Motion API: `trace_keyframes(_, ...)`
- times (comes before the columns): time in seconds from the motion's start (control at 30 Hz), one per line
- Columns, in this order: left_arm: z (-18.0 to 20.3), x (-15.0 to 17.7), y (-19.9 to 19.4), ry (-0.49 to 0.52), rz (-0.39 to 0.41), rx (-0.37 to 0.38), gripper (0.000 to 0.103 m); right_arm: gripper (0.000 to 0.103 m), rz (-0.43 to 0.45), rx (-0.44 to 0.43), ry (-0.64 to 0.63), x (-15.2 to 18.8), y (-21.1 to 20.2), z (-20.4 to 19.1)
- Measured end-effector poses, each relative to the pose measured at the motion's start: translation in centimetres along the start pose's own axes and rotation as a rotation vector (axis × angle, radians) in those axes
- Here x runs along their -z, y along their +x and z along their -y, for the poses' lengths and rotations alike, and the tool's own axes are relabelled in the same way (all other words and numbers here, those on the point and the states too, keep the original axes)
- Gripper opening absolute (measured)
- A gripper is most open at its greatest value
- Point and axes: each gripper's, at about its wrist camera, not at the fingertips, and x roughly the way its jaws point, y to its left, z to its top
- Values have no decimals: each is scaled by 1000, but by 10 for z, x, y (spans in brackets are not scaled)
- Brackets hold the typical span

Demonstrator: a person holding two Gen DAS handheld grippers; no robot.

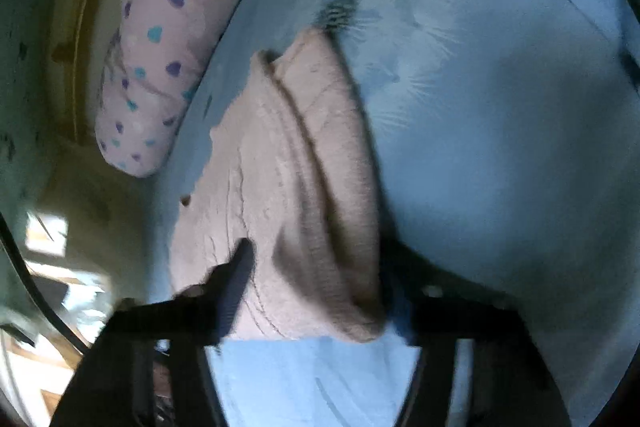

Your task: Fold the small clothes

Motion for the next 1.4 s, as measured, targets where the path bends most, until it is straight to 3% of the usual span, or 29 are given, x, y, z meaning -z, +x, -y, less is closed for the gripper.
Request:
trace_keyframes(0.03, -2, 0, 0, -8, -7, 25, 21, 30, -35, -43, 43, -1, 4, 9)
trace_keyframes(0.13, -10, 0, -2, -28, -24, 80, 20, 29, -57, -124, 112, 2, 8, 23)
trace_keyframes(0.3, -15, 0, -8, -12, -49, 128, 17, 23, -60, -98, 17, 2, 7, 9)
trace_keyframes(0.47, -15, 4, -26, 31, -53, 179, 16, 20, -30, -101, -126, 7, -22, -15)
trace_keyframes(0.73, -39, 49, -69, 64, -75, 214, 15, 20, -47, -90, -180, 54, -72, -12)
trace_keyframes(1.1, -88, 129, -114, 98, -120, 158, 16, 21, -90, -48, -208, 175, -142, 40)
trace_keyframes(1.3, -91, 145, -116, 142, -119, 111, 17, 23, -120, 10, -209, 185, -138, 58)
trace_keyframes(1.4, -92, 148, -118, 146, -114, 87, 21, 30, -116, 50, -215, 188, -141, 62)
